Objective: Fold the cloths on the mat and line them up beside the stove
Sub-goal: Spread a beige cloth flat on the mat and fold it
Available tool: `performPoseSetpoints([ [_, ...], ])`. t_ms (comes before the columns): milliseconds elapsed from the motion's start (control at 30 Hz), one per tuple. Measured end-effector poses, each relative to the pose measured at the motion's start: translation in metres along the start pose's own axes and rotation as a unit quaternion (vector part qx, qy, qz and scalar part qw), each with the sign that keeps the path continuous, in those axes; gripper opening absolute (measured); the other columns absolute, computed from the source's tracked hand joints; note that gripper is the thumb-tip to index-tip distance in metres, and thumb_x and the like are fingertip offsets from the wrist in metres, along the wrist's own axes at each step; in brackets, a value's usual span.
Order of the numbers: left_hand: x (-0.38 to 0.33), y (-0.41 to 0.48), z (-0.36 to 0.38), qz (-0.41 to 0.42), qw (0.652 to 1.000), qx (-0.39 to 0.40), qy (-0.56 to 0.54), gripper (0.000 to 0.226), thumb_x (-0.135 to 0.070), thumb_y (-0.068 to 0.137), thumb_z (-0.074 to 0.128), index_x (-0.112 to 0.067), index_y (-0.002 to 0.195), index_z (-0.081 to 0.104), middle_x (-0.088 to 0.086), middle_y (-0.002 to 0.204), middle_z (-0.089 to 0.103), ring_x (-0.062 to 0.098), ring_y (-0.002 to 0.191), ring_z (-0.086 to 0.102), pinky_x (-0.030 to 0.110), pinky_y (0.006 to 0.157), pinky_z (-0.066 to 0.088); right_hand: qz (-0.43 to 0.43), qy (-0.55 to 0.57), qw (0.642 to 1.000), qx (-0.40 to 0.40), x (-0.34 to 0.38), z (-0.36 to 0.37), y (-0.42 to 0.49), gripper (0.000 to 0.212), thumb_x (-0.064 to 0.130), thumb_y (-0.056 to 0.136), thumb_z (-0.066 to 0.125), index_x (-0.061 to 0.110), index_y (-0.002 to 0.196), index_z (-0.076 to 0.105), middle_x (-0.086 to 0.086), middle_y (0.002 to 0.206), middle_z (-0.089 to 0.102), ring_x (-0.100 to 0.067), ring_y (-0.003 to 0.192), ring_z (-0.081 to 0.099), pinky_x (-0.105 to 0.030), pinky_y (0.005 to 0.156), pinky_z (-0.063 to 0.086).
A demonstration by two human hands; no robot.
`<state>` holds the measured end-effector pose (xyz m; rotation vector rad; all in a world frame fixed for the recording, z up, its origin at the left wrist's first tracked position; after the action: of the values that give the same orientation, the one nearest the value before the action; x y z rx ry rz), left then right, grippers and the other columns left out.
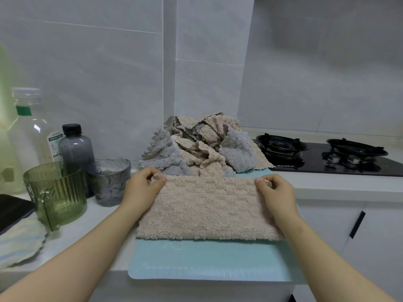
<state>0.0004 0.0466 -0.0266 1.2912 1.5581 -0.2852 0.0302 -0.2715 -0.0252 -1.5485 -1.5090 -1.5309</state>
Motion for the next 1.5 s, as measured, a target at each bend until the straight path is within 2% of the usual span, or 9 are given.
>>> performPoseSetpoints([
  [167,0.010,-0.002,0.009,-0.021,0.994,0.025,0.106,0.037,-0.023,0.083,0.067,-0.013,0.117,0.055,0.004,0.096,0.054,0.024,0.095,0.054,0.029,0.070,0.040,0.006,-0.138,0.989,0.045,-0.019,0.011,-0.009,0.018,0.021,0.094,0.052,0.016,0.110,0.059,0.002,0.084,0.057,-0.015,0.071,0.050,-0.027,0.059,0.033],
  [300,-0.047,-0.025,0.002,0.141,0.977,-0.013,0.159,0.051,-0.021,0.090,0.054,-0.020,0.139,0.037,0.003,0.141,0.042,0.022,0.130,0.037,0.038,0.106,0.030,0.024,-0.166,0.981,0.094,-0.020,0.011,-0.009,0.039,0.024,0.098,0.043,0.016,0.136,0.039,0.002,0.078,0.055,-0.011,0.067,0.050,-0.027,0.058,0.035],
  [433,-0.063,-0.068,0.051,0.185,0.919,0.241,0.253,0.072,-0.054,0.091,0.040,-0.038,0.147,-0.002,-0.012,0.156,0.003,0.013,0.145,0.000,0.045,0.119,0.001,0.032,-0.275,0.952,0.132,-0.021,0.008,-0.017,0.054,0.031,0.092,0.046,0.021,0.141,0.025,-0.006,0.090,0.064,-0.023,0.080,0.059,-0.031,0.067,0.046],
  [567,-0.032,-0.075,0.079,0.152,0.860,0.305,0.381,0.070,-0.071,0.086,0.018,-0.044,0.144,-0.009,-0.012,0.156,-0.013,0.018,0.144,-0.017,0.050,0.113,-0.014,0.068,-0.382,0.907,0.165,-0.017,-0.001,-0.028,0.050,0.041,0.088,0.050,0.012,0.125,0.033,-0.008,0.112,0.057,-0.028,0.099,0.055,-0.033,0.074,0.045],
  [667,-0.030,-0.075,0.083,0.146,0.849,0.312,0.401,0.069,-0.072,0.085,0.015,-0.044,0.145,-0.007,-0.010,0.157,-0.013,0.020,0.144,-0.016,0.051,0.113,-0.014,0.097,-0.427,0.878,0.191,-0.014,-0.006,-0.032,0.037,0.048,0.086,0.053,0.014,0.093,0.041,-0.001,0.088,0.053,-0.022,0.081,0.051,-0.030,0.062,0.038],
  [967,-0.034,-0.073,0.082,0.131,0.831,0.349,0.412,0.071,-0.072,0.086,0.015,-0.041,0.146,-0.006,-0.007,0.157,-0.013,0.021,0.145,-0.013,0.051,0.113,-0.013,0.106,-0.265,0.940,0.185,0.000,-0.007,-0.030,0.038,0.023,0.084,0.065,0.015,0.063,0.034,0.000,0.058,0.041,-0.014,0.052,0.037,-0.026,0.047,0.026],
  [1133,-0.048,-0.066,0.049,0.140,0.941,0.211,0.223,0.079,-0.058,0.085,0.049,-0.037,0.148,0.005,-0.009,0.155,0.015,0.017,0.143,0.015,0.042,0.115,0.012,0.161,-0.073,0.968,0.179,0.026,-0.007,-0.027,0.030,0.014,0.085,0.063,0.016,0.070,0.037,-0.004,0.060,0.042,-0.015,0.042,0.040,-0.017,0.041,0.033],
  [1233,-0.038,-0.049,0.008,0.056,0.995,0.049,0.066,0.061,-0.038,0.085,0.059,-0.033,0.138,0.030,-0.011,0.114,0.054,0.020,0.115,0.047,0.036,0.093,0.039,0.163,0.011,0.966,0.201,0.053,0.011,-0.030,0.028,0.010,0.086,0.057,0.018,0.069,0.037,-0.003,0.058,0.038,-0.016,0.047,0.038,-0.020,0.047,0.035],
  [1500,-0.003,-0.036,-0.010,-0.185,0.943,0.090,-0.261,0.040,-0.041,0.094,0.047,-0.028,0.130,0.035,0.009,0.083,0.058,0.017,0.050,0.050,0.019,0.039,0.035,0.142,0.094,0.936,0.310,0.102,0.106,-0.069,0.018,0.006,0.086,0.055,0.012,0.075,0.042,-0.005,0.061,0.043,-0.015,0.044,0.045,-0.020,0.037,0.042],
])
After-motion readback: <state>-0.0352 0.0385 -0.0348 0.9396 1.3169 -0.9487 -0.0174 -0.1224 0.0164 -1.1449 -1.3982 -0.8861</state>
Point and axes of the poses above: each hand's wrist, its own y-axis towards the middle knuckle, its own z-axis out of the palm, x = y × z, the point moved 5 cm from there along y, towards the middle knuckle
